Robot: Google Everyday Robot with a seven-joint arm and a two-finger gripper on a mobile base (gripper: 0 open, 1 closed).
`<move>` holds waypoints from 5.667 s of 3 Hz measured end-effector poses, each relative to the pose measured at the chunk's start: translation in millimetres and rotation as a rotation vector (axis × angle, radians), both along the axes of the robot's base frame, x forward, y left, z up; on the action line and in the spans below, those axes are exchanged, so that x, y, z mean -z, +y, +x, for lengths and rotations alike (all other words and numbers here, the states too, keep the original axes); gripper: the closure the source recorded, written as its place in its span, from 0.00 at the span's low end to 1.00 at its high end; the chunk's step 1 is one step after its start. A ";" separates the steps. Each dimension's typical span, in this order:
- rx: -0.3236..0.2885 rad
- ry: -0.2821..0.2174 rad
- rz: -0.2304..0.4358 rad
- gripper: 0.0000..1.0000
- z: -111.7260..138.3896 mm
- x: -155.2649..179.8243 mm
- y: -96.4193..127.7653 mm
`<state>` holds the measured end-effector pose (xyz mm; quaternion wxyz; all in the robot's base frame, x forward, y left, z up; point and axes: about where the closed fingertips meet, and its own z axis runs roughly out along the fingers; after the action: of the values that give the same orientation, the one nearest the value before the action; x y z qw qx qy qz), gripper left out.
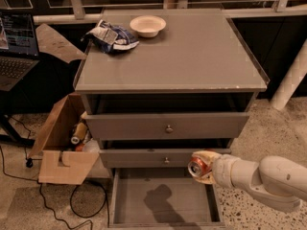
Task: Place coke can into bottom drawer
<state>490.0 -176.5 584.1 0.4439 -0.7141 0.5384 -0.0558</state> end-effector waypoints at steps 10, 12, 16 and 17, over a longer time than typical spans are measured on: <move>0.219 0.294 0.086 1.00 -14.7 287.5 -37.4; 0.254 0.375 0.121 1.00 9.6 366.5 -35.5; 0.248 0.453 0.116 0.59 16.8 411.4 -28.4; 0.248 0.453 0.116 0.36 16.8 411.4 -28.3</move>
Offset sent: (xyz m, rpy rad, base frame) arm -0.0032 -0.0060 -0.0401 -0.0233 0.0585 -0.0087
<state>506.8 -204.8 172.6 0.3419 -0.6103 0.7098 0.0822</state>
